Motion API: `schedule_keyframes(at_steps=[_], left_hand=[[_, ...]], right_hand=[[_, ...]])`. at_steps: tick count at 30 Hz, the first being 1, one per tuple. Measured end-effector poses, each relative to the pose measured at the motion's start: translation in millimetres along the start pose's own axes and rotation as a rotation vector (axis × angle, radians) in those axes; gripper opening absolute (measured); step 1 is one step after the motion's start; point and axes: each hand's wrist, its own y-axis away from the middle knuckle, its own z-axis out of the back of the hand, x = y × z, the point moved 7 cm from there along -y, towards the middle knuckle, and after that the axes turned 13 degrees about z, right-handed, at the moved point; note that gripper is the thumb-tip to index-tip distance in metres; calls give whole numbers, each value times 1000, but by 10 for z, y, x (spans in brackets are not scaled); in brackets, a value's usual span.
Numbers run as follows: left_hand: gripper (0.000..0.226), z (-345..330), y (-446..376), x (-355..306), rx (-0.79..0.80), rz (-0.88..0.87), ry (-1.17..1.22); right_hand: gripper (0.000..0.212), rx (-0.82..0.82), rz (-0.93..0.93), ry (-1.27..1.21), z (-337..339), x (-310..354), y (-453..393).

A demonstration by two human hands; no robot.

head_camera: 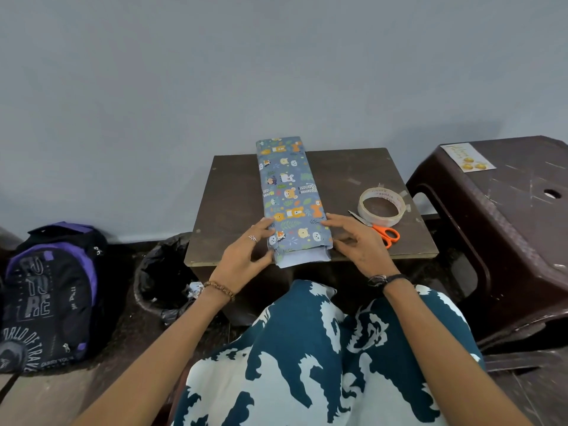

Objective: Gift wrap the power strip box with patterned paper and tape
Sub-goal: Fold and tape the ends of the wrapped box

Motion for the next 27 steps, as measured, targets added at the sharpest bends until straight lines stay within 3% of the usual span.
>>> schedule_keyframes(at_steps=[8,17,20,24,27], left_hand=[[47,2,31,-103,-128,-83,-59],[25,31,106,-181,-199,-134,-150],[19,70,109,-208,-235,-150,-136],[7,96,127,-298,-275,-269,-167],[14,93,123,-317,-261,-347,-252]], right_hand=[[45,5,65,48,-26,56,-15],[27,-92,102,272,-28,121,-14],[22,-88,194,330,-45,215,-11],[22,-99,232,384,-43,286,-21],[18,-110,208,381,-46,267,-18]])
